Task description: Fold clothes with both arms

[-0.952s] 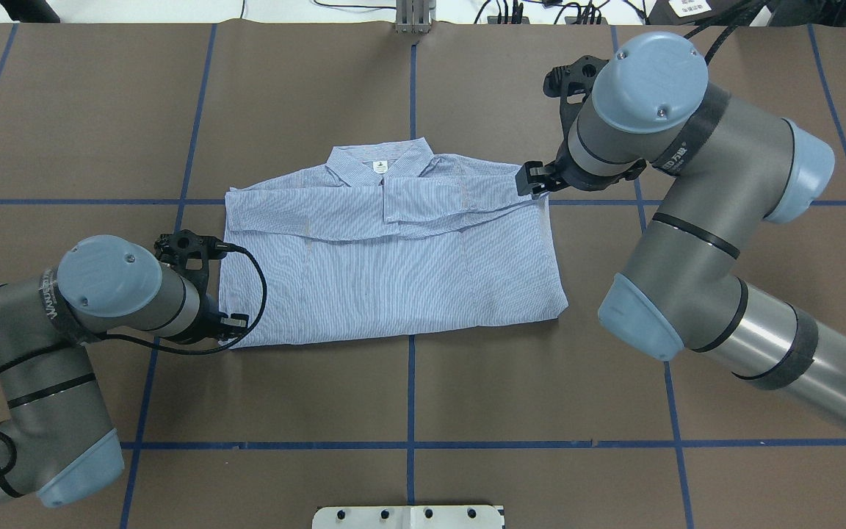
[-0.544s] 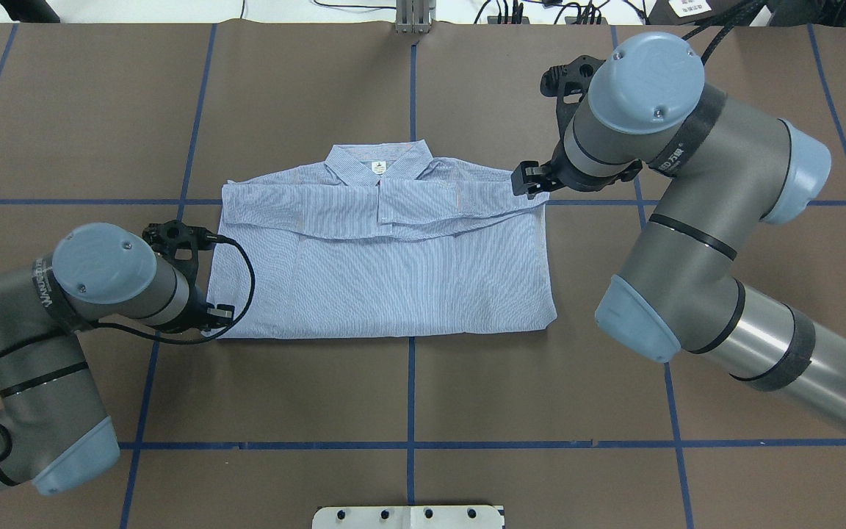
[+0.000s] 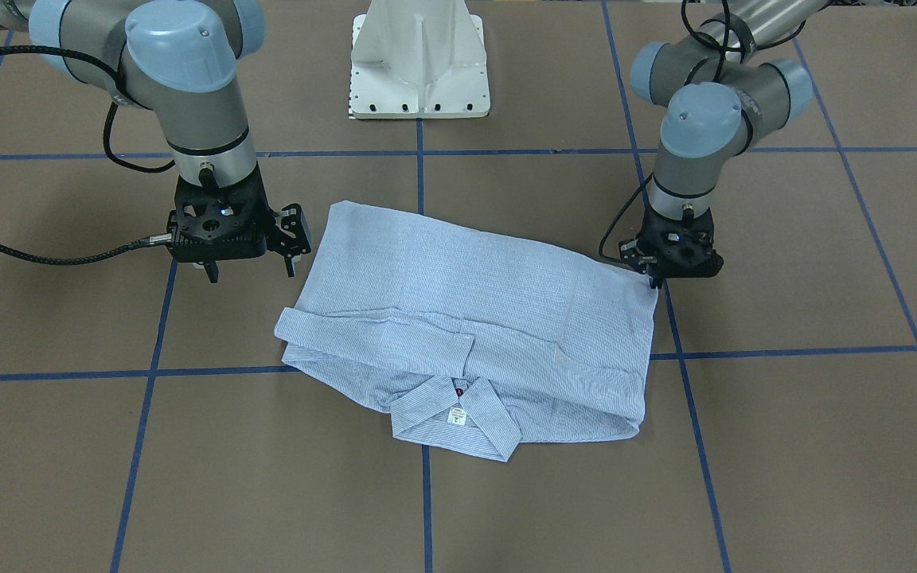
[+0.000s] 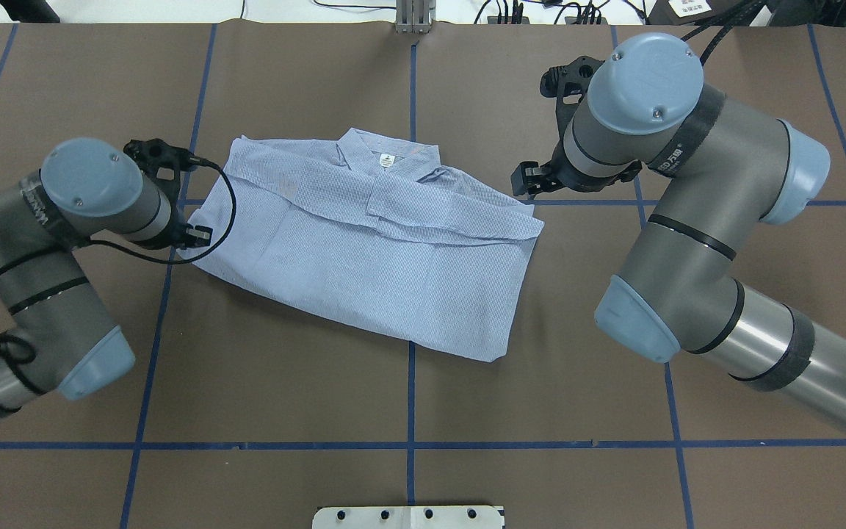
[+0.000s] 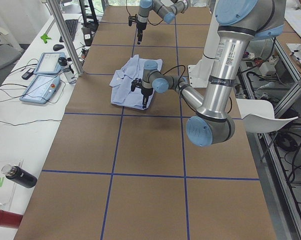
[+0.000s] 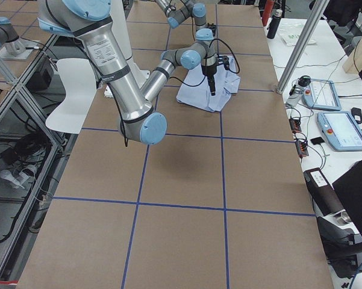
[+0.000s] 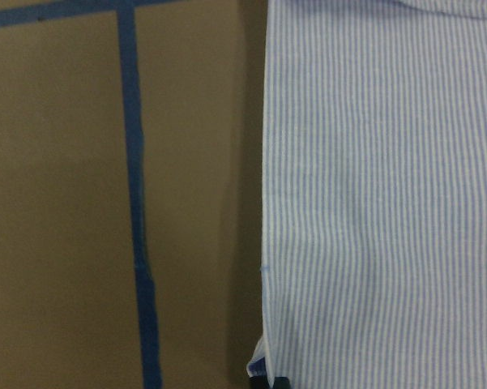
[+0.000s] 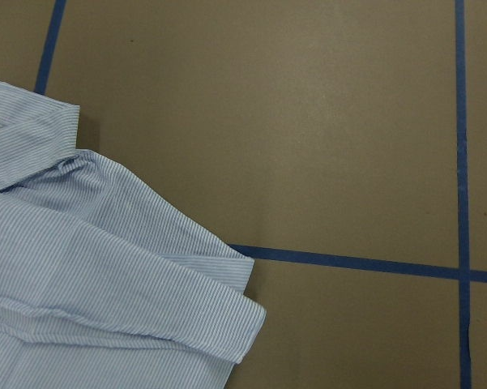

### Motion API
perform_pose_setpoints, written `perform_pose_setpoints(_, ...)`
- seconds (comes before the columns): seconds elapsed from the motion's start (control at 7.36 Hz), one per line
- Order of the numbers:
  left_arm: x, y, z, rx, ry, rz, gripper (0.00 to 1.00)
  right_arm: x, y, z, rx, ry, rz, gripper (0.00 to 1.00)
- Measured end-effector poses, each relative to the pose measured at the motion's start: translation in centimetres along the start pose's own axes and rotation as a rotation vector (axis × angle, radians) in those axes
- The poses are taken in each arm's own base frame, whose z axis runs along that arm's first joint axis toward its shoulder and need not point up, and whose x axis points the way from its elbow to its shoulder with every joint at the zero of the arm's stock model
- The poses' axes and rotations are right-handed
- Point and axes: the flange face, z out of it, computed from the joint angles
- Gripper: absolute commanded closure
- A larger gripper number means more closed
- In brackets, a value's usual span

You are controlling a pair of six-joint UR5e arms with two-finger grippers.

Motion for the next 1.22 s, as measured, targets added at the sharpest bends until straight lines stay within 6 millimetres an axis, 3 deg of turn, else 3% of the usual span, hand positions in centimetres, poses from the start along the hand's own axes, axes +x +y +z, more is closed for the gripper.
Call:
perform_pose_setpoints(0.27, -0.2, -9.2, 1.6, 0.056, -0.027, -0.004, 1.0, 0.0, 0.0, 0.0, -0.001, -0.001, 0.001, 0.0)
perform_pose_setpoints(0.54, 3.4, -18.2, 3.3, 0.108, -0.01, -0.014, 1.0, -0.1, 0.1, -0.2, 0.001, -0.005, 0.0, 0.0)
perform_pose_setpoints(0.68, 5.4, -21.3, 2.7, 0.13, 0.006, -0.018, 1.0, -0.1, 0.1, -0.4, 0.002, -0.009, 0.0, 0.0)
perform_pose_setpoints(0.82, 6.1, -23.0, 1.8, 0.144, 0.018, -0.022, 0.72, -0.1, 0.1, -0.5, 0.003, -0.011, 0.001, 0.0)
perform_pose_setpoints(0.95, 5.6, -24.2, 0.6, 0.148, 0.039, -0.029, 0.01, -0.1, 0.1, -0.5, 0.002, -0.011, 0.001, 0.0)
perform_pose_setpoints(1.09, 4.0, -24.3, -0.7, 0.14, 0.077, -0.017, 0.0, -0.3, 0.3, -0.4, 0.0, -0.011, 0.007, 0.01)
perform_pose_setpoints(1.22, 1.9, -22.5, -1.9, 0.14, 0.112, 0.016, 0.0, -0.8, 0.5, 0.0, -0.002, -0.016, 0.025, 0.02)
